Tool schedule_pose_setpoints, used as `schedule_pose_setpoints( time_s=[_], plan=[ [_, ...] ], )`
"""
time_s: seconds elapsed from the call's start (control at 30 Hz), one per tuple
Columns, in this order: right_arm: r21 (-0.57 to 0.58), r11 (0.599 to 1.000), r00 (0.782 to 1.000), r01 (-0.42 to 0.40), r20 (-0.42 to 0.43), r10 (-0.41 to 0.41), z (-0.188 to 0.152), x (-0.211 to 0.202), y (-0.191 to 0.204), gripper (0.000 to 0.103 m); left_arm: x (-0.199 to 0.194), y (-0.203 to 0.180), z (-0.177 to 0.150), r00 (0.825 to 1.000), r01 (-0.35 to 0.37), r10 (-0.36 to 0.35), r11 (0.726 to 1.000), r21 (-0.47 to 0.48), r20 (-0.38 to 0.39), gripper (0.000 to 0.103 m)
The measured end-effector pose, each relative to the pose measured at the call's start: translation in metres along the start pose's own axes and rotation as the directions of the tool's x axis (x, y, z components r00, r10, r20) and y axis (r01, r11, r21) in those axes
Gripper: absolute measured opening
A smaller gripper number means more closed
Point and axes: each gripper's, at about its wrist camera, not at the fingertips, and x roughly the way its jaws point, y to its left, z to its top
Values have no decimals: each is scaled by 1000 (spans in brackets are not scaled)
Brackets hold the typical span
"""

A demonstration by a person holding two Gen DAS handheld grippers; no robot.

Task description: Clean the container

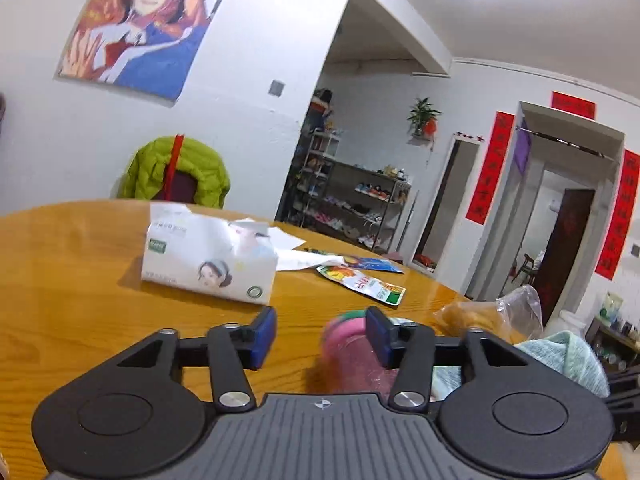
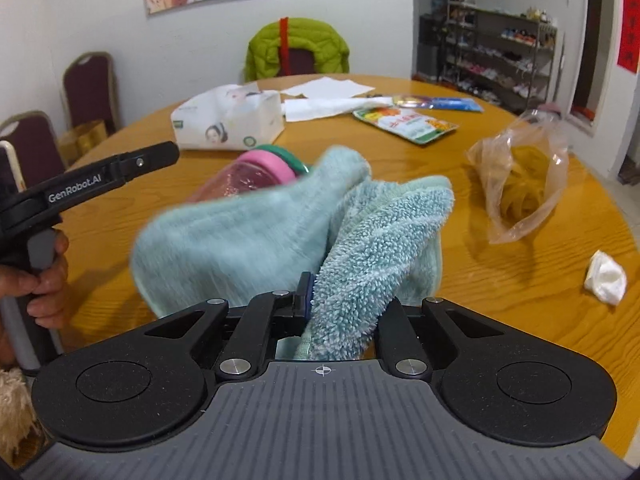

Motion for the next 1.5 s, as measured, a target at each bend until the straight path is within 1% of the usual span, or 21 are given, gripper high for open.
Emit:
schedule_pose_setpoints(
  time_s=[0.03,0.13,0.17,0.2,0.3,0.37,0.47,0.53,0.67,0.73,0.77,0.83,0.9,1.0,1.03,1.1,1.13,1.17,1.27,1.4,1.5],
  plan=[
    [-16,999,1000,29,7,-29,3,-3,2,14,2,3,-1,1000,0,-1,1000,-19,-17,65],
    [-74,991,993,113,32,-111,17,-13,3,34,-1,7,-7,999,-3,0,999,-48,-50,70],
    [-45,995,995,87,55,-84,23,-17,-1,42,0,6,-8,998,-6,3,999,-41,-56,70],
    [-12,998,996,56,76,-55,30,-21,-5,44,1,5,-9,998,-10,8,1000,-30,-62,71],
    [139,986,990,-94,121,77,54,-31,-18,57,6,2,-12,996,-24,23,1000,-12,-83,73],
    [229,946,971,-231,115,209,70,-23,-22,79,7,3,-12,995,-42,41,999,-9,-91,74],
    [368,877,949,-310,57,311,86,0,-24,82,5,8,-11,994,-68,66,998,-18,-83,78],
    [403,868,954,-291,58,293,91,0,-20,82,3,11,-9,994,-80,78,996,-30,-77,79],
    [318,918,963,-238,201,180,95,-41,-12,82,4,8,-10,991,-101,100,995,-8,-94,80],
    [221,964,949,-147,307,75,95,-77,-5,84,4,4,-10,990,-106,107,994,12,-90,80],
    [166,980,941,-105,336,44,95,-91,-1,90,4,4,-10,990,-110,112,994,18,-88,80],
    [73,995,932,-72,360,41,93,-115,6,91,3,3,-9,989,-119,120,993,19,-83,80],
    [77,987,920,-143,377,104,95,-130,0,94,2,3,-9,989,-122,123,992,18,-79,80],
    [156,937,910,-314,330,250,96,-110,-6,97,3,2,-10,989,-124,125,992,27,-78,81],
    [183,923,917,-338,283,280,97,-90,-5,95,4,3,-11,989,-126,128,992,28,-79,81],
    [266,898,936,-350,145,322,98,-39,-4,93,6,4,-11,988,-129,131,991,26,-86,81],
    [334,878,938,-344,85,335,96,-10,-6,87,7,5,-12,987,-130,132,991,24,-91,81],
    [401,854,936,-332,26,351,95,18,-9,80,8,5,-12,986,-131,133,991,24,-97,81],
    [515,806,918,-294,-83,388,98,80,-15,76,11,5,-14,985,-130,132,991,33,-110,81],
    [488,854,940,-180,-170,296,103,112,-12,76,12,2,-15,985,-123,127,991,47,-116,81],
    [479,866,930,-143,-234,283,108,133,-9,80,13,2,-16,984,-123,129,991,53,-122,82]
  ],
)
